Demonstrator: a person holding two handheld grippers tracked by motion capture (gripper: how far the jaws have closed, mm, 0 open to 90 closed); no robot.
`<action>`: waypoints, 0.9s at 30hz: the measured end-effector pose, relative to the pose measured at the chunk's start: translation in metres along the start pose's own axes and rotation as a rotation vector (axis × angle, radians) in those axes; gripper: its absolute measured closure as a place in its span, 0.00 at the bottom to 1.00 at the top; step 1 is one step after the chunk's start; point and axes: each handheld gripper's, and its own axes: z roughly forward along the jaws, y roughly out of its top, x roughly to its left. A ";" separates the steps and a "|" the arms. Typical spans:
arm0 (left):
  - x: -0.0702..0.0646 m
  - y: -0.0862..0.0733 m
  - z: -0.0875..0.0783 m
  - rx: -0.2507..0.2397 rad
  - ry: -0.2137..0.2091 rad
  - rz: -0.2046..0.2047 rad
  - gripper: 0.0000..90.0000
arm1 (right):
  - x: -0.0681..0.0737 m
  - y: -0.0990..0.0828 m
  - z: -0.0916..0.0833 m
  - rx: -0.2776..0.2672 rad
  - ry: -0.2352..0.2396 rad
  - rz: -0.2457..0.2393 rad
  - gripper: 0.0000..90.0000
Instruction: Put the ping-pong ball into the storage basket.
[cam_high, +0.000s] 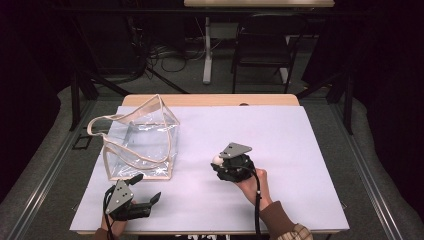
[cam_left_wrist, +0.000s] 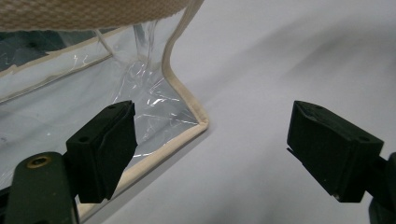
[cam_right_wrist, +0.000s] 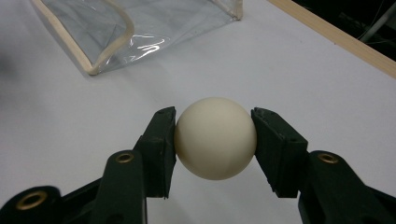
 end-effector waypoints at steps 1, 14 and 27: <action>0.000 0.000 0.000 -0.002 0.001 -0.002 0.18 | 0.000 0.001 0.000 0.001 0.000 0.001 0.57; 0.000 0.000 0.000 -0.003 0.000 -0.001 0.18 | -0.004 0.013 -0.002 0.000 -0.014 -0.023 0.57; 0.000 0.000 0.000 -0.003 -0.001 0.000 0.18 | -0.006 0.022 -0.003 -0.003 -0.022 -0.027 0.57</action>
